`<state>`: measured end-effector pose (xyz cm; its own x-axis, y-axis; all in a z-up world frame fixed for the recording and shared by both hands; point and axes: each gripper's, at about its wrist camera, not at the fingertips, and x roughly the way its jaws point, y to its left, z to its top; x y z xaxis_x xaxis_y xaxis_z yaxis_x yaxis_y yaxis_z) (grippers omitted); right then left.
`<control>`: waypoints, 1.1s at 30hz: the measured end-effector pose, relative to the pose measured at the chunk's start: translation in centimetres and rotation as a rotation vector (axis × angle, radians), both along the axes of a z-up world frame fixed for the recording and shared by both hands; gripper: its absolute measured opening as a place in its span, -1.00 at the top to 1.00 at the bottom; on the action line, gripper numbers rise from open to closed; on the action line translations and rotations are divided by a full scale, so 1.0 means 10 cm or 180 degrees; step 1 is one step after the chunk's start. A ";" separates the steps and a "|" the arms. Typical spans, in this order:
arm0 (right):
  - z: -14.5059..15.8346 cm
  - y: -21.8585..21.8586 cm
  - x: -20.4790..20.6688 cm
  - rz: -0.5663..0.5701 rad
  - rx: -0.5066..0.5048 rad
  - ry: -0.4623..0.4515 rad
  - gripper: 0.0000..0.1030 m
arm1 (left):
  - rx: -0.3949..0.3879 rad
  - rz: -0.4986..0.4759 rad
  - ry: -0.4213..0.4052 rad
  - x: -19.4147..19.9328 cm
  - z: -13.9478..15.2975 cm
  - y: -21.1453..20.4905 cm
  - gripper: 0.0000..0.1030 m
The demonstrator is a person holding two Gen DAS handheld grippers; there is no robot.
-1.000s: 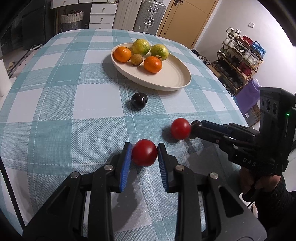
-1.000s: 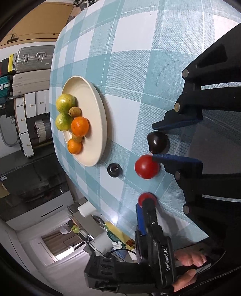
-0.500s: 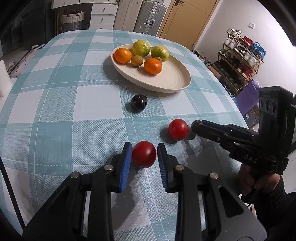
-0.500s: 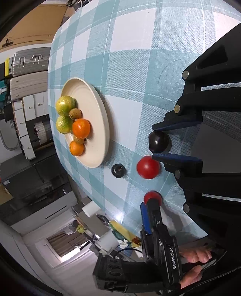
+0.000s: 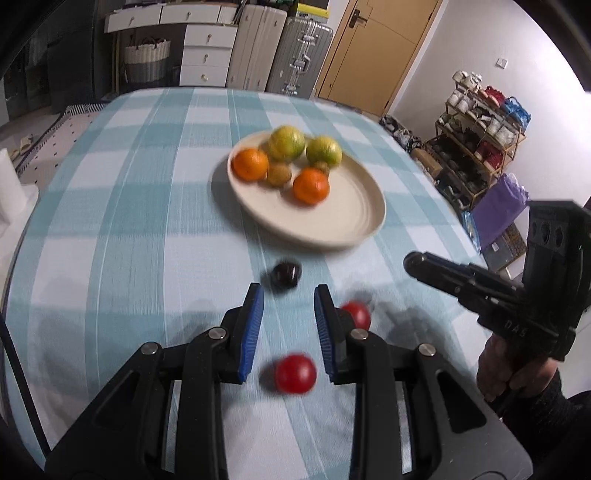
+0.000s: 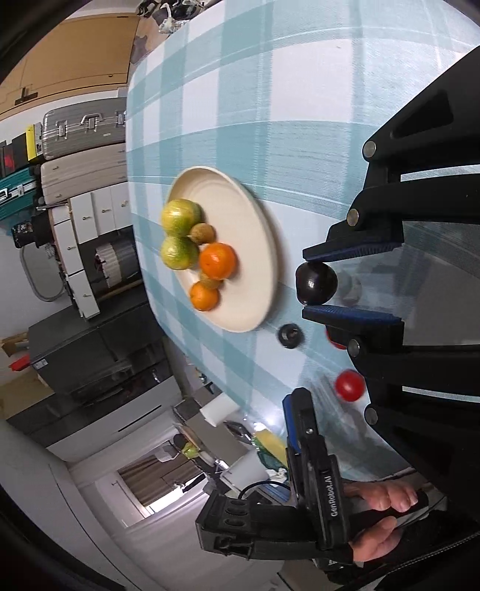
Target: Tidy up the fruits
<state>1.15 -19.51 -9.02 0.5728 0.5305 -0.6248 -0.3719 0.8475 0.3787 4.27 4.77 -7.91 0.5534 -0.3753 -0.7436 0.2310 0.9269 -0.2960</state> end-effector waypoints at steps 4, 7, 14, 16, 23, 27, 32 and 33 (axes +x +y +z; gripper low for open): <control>0.05 -0.05 0.13 -0.0073 0.0034 -0.0017 0.53 | -0.0057 -0.0016 -0.0039 0.24 0.13 -0.03 0.52; 0.09 -0.09 0.23 -0.0101 0.0050 -0.0051 0.53 | -0.0097 -0.0075 -0.0052 0.42 0.20 -0.12 0.52; 0.15 -0.17 0.52 -0.0153 0.0033 -0.0117 0.53 | -0.0199 -0.0280 -0.0045 0.79 0.30 -0.49 0.52; 0.14 -0.19 0.60 -0.0161 0.0000 -0.0121 0.53 | -0.0225 -0.0327 -0.0034 0.91 0.29 -0.60 0.52; 0.05 -0.28 0.90 -0.0222 -0.0006 -0.0046 0.53 | -0.0298 -0.0422 0.0082 1.31 0.21 -0.88 0.52; -0.01 -0.31 1.02 -0.0224 0.0004 -0.0007 0.52 | -0.0321 -0.0475 0.0127 1.46 0.17 -0.97 0.52; -0.06 -0.30 1.09 -0.0188 0.0059 0.0029 0.52 | -0.0349 -0.0479 0.0081 1.41 0.17 -0.88 0.52; -0.07 -0.30 1.10 -0.0185 0.0067 0.0031 0.52 | -0.0346 -0.0474 0.0082 1.36 0.17 -0.83 0.52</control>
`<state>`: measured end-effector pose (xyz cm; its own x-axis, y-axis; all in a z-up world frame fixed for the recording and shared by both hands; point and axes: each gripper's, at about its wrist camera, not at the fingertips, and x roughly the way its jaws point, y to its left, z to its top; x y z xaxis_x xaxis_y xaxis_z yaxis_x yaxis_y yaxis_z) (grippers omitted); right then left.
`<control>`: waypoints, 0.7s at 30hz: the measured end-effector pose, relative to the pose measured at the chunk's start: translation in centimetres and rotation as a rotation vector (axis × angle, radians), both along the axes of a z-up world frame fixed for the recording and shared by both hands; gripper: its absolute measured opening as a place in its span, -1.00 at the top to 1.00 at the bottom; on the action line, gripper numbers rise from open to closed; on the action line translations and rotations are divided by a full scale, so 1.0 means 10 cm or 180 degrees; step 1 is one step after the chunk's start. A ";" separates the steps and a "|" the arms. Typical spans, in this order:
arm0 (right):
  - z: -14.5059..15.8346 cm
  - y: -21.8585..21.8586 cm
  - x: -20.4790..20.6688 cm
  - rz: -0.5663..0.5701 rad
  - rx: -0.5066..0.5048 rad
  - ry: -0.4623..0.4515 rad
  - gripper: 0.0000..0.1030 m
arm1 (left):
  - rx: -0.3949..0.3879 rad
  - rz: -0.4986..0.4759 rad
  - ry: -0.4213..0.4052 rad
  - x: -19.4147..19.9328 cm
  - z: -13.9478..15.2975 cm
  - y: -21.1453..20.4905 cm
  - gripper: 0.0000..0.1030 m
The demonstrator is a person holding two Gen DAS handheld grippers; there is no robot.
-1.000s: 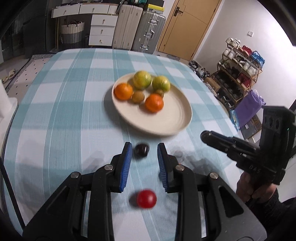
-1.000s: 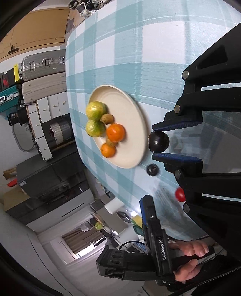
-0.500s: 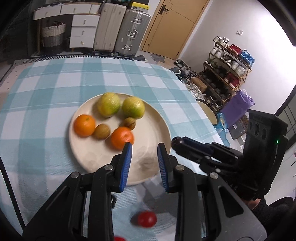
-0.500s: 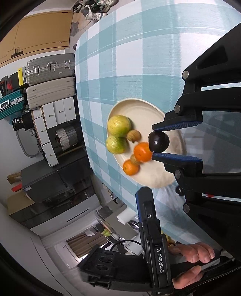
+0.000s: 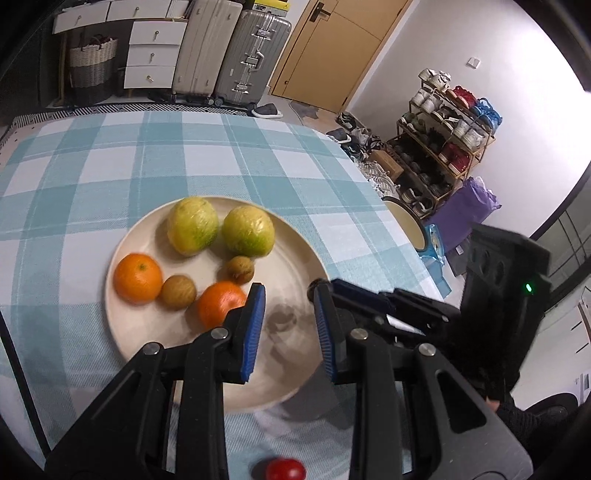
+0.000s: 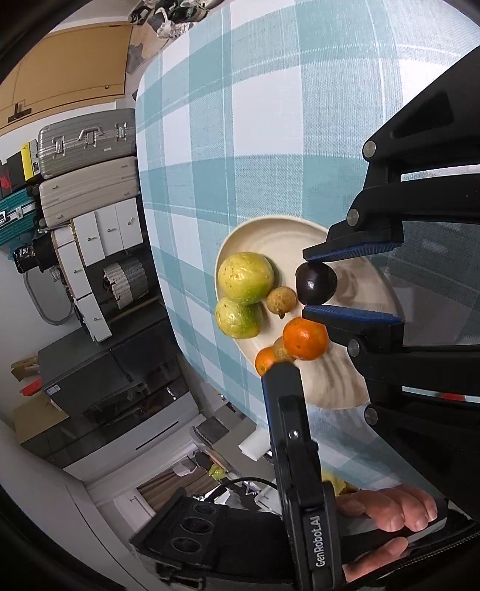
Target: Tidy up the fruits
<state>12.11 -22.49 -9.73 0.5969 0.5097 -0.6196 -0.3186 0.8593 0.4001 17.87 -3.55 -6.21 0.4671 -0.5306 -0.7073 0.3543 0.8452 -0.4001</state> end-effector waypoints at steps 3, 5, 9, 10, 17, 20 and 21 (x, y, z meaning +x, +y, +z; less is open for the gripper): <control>-0.01 0.01 -0.03 0.0013 0.0016 0.0001 0.52 | 0.0087 0.0081 -0.0014 -0.22 0.03 0.19 0.52; -0.02 0.02 -0.06 0.0014 0.0017 0.0003 0.52 | 0.0149 0.0146 -0.0028 -0.43 0.05 0.35 0.52; -0.02 0.03 -0.11 -0.0005 -0.0003 -0.0014 0.52 | 0.0266 0.0256 -0.0005 -0.83 0.04 0.60 0.52; -0.01 0.03 -0.13 -0.0010 0.0001 -0.0018 0.52 | 0.0280 0.0256 0.0027 -0.93 0.02 0.66 0.52; 0.09 0.09 -0.30 0.0004 -0.0004 -0.0108 0.52 | 0.0414 0.0089 0.0224 -1.40 -0.21 0.67 0.51; 0.13 0.11 -0.37 0.0008 -0.0013 -0.0128 0.52 | 0.0423 0.0043 0.0321 -1.51 -0.33 0.63 0.51; 0.14 0.12 -0.40 0.0011 -0.0020 -0.0136 0.52 | 0.0430 0.0050 0.0348 -1.54 -0.37 0.62 0.51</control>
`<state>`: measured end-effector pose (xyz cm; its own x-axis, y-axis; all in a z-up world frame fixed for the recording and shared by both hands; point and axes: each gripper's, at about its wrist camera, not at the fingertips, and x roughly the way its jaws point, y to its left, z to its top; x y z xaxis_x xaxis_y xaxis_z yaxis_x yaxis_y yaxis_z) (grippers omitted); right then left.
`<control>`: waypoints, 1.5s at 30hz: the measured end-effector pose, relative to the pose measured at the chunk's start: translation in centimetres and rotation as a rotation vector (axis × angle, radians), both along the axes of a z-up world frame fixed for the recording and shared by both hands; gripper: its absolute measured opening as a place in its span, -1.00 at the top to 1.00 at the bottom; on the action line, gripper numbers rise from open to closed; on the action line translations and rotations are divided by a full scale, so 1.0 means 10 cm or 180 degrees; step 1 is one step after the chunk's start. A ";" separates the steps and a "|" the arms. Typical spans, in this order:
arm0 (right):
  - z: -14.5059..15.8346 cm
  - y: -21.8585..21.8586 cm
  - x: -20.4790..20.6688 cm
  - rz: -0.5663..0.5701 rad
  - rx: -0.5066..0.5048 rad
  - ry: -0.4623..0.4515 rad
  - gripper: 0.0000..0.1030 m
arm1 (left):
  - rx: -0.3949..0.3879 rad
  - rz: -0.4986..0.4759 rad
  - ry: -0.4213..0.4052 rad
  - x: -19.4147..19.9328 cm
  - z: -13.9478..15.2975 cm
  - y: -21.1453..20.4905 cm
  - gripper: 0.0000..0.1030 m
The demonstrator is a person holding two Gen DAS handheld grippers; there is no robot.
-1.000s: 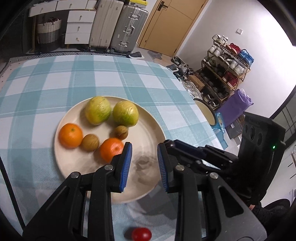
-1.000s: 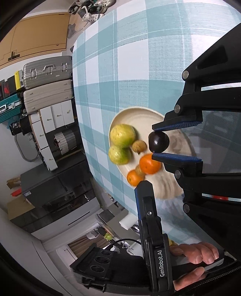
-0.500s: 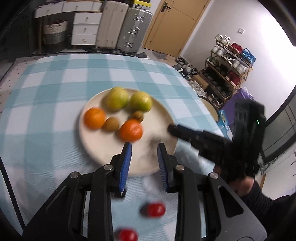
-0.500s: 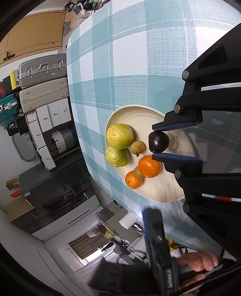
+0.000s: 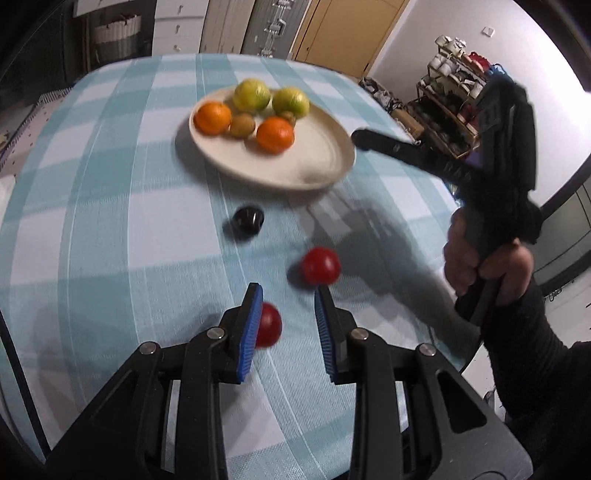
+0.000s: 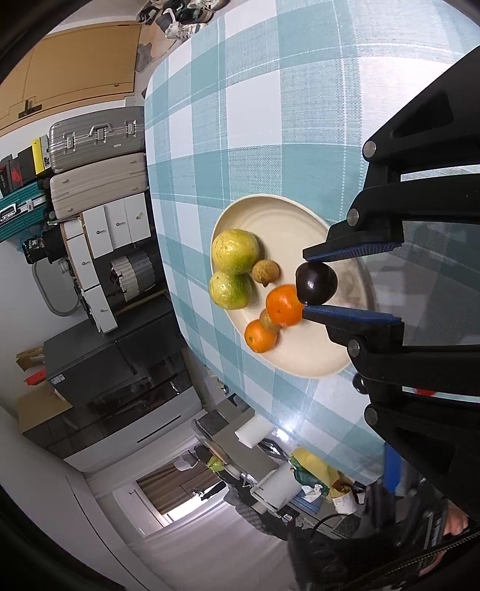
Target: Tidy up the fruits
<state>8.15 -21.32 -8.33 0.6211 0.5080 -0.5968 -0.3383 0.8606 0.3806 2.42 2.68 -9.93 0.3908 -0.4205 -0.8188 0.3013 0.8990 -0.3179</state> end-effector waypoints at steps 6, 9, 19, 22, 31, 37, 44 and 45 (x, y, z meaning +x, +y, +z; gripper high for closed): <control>0.03 0.02 -0.10 -0.0002 -0.0028 -0.0011 0.52 | 0.0117 0.0075 -0.0068 -0.08 -0.04 0.04 0.51; 0.03 0.03 -0.11 0.0000 -0.0028 -0.0012 0.52 | 0.0188 0.0080 -0.0102 -0.08 -0.03 0.02 0.41; 0.03 0.07 -0.13 0.0037 -0.0029 -0.0021 0.52 | 0.0412 0.0108 -0.0120 -0.01 -0.08 -0.06 0.29; 0.03 0.07 -0.12 0.0043 -0.0026 -0.0020 0.52 | 0.0449 0.0159 -0.0066 0.02 -0.13 -0.01 0.29; -0.02 0.04 -0.10 0.0024 0.0001 0.0013 0.52 | 0.0370 0.0137 0.0000 0.07 -0.23 0.01 0.54; -0.04 0.03 -0.09 0.0027 0.0021 0.0025 0.52 | 0.0313 0.0064 -0.0186 0.23 0.01 -0.06 0.55; -0.02 0.01 0.00 0.0050 0.0013 0.0020 0.52 | 0.0141 0.0092 -0.0360 0.66 0.32 -0.23 0.54; -0.02 0.01 0.02 0.0050 0.0009 0.0020 0.52 | 0.0113 0.0092 -0.0370 0.73 0.34 -0.26 0.55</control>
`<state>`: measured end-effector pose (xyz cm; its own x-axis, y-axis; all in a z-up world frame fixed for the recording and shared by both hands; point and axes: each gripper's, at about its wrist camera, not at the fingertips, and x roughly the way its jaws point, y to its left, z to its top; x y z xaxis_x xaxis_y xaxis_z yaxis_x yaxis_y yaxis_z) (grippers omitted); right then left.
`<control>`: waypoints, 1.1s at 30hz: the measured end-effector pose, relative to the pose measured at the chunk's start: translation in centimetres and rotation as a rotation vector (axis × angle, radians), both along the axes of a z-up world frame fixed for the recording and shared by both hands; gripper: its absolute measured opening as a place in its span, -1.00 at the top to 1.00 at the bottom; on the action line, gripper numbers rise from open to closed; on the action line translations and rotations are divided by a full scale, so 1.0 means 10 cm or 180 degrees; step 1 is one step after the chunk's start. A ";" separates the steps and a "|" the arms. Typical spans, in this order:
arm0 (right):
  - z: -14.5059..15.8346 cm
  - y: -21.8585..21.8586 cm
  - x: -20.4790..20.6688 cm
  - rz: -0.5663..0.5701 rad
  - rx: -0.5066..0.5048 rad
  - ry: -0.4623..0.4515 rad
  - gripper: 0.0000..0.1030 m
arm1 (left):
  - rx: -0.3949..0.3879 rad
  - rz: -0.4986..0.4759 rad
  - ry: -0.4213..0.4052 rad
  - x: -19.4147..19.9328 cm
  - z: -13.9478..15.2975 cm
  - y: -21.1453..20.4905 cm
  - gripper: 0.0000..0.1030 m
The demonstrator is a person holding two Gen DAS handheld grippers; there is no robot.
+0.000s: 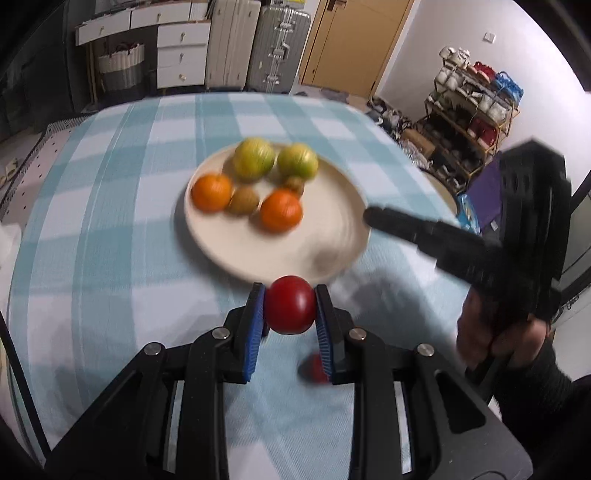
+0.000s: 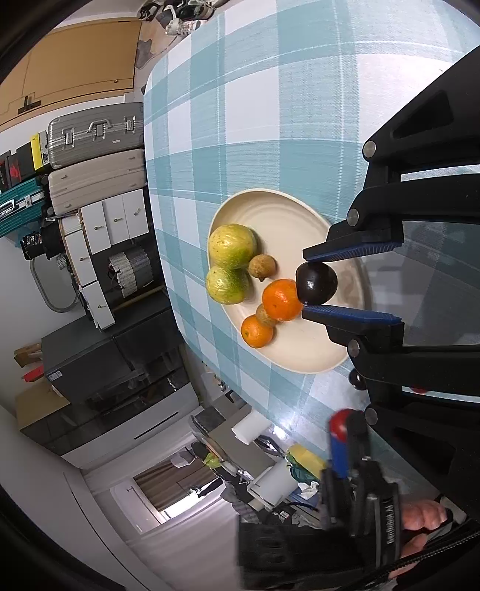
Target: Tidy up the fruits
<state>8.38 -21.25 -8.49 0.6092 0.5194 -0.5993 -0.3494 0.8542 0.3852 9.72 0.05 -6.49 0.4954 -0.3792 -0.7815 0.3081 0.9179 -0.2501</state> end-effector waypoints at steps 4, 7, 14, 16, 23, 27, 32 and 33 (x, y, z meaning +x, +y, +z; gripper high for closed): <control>0.00 -0.03 0.10 -0.0011 -0.0022 0.0010 0.52 | -0.0094 -0.0044 -0.0009 0.30 0.05 -0.16 0.55; -0.03 -0.05 0.19 -0.0020 -0.0047 0.0039 0.52 | -0.0179 -0.0063 0.0014 0.54 0.06 -0.26 0.55; -0.10 -0.13 0.41 -0.0054 -0.0113 0.0090 0.52 | -0.0332 -0.0169 0.0075 1.02 0.02 -0.51 0.54; -0.11 -0.13 0.46 -0.0061 -0.0131 0.0108 0.52 | -0.0334 -0.0185 0.0114 1.15 -0.03 -0.56 0.54; -0.22 -0.07 0.60 -0.0013 -0.0209 0.0170 0.52 | -0.0509 -0.0259 0.0294 1.48 -0.20 -0.72 0.54; -0.23 -0.06 0.65 -0.0040 -0.0224 0.0166 0.50 | -0.0600 -0.0286 0.0361 1.60 -0.26 -0.76 0.54; -0.17 -0.05 0.61 -0.0074 -0.0181 0.0101 0.04 | -0.0552 -0.0256 0.0385 1.62 -0.22 -0.79 0.32; -0.14 -0.04 0.59 -0.0073 -0.0206 0.0083 0.01 | -0.0563 -0.0242 0.0354 1.59 -0.19 -0.77 0.24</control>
<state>14.26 -21.68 -9.90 0.6044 0.4650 -0.6470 -0.3200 0.8853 0.3374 25.64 -7.66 -8.37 0.3745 -0.5484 -0.7477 0.3364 0.8318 -0.4416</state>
